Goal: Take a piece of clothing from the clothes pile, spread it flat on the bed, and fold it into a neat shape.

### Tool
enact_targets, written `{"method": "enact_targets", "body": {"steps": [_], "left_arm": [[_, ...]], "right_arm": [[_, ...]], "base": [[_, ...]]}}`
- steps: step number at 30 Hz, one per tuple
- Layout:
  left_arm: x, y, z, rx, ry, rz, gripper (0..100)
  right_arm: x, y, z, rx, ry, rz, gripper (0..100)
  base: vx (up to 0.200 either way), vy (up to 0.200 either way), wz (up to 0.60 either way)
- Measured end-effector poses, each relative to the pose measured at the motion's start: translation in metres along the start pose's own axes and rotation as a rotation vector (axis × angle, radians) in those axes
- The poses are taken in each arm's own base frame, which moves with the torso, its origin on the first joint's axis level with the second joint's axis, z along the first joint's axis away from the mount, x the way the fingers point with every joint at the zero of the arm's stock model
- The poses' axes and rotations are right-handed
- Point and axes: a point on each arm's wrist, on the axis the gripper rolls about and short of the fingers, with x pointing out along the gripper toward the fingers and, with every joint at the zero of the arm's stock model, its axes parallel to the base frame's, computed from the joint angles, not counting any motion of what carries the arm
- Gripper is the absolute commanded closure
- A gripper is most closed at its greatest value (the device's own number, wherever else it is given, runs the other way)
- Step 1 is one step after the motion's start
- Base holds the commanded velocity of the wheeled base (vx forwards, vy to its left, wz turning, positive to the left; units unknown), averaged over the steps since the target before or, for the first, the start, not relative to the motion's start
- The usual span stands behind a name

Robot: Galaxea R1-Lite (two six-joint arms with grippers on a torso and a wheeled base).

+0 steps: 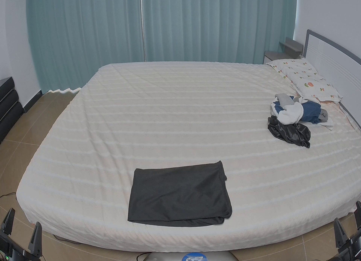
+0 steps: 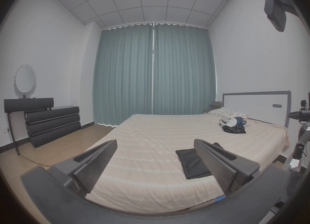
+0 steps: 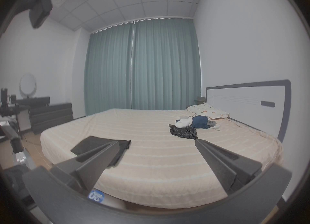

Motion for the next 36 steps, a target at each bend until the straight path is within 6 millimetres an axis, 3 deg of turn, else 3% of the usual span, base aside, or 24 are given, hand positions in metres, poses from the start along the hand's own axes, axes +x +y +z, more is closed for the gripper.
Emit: {"method": "enact_targets", "body": {"steps": [5,9,13,17,21,25,30,36], "left_arm": [[0.0,-0.0006,-0.0002,-0.001,0.003,-0.027,0],[0.0,0.0012,-0.0003,0.013,0.003,0.052,0],[-0.0002,0.0035,-0.0001,0.117,0.009,0.158,0],[-0.0001,0.0031,-0.0008,0.18,0.02,0.137,0],[0.0,0.001,-0.0019,0.108,0.022,0.044,0],[0.0001,0.0014,-0.0023,-0.001,0.023,0.063,0],[-0.0001,0.0036,-0.0022,-0.026,0.019,0.16,0],[0.0001,0.0012,-0.0048,-0.029,0.049,0.051,0]], "right_arm": [[0.0,-0.0004,-0.0027,-0.001,0.027,-0.018,0],[0.0,-0.0005,-0.0029,0.01,0.03,-0.022,0],[0.0,-0.0005,-0.0028,0.014,0.028,-0.024,0],[0.0001,-0.0005,-0.0026,0.016,0.028,-0.025,0],[0.0001,-0.0006,-0.0025,0.017,0.026,-0.026,0],[0.0001,-0.0006,-0.0024,0.017,0.026,-0.026,0],[0.0001,-0.0006,-0.0023,0.017,0.025,-0.026,0],[0.0001,-0.0006,-0.0023,0.017,0.025,-0.025,0]], "base": [[0.0,0.0,0.0],[0.0,0.0,0.0],[0.0,0.0,0.0],[0.0,0.0,0.0],[0.0,0.0,0.0],[0.0,0.0,0.0],[0.0,0.0,0.0],[0.0,0.0,0.0]]}}
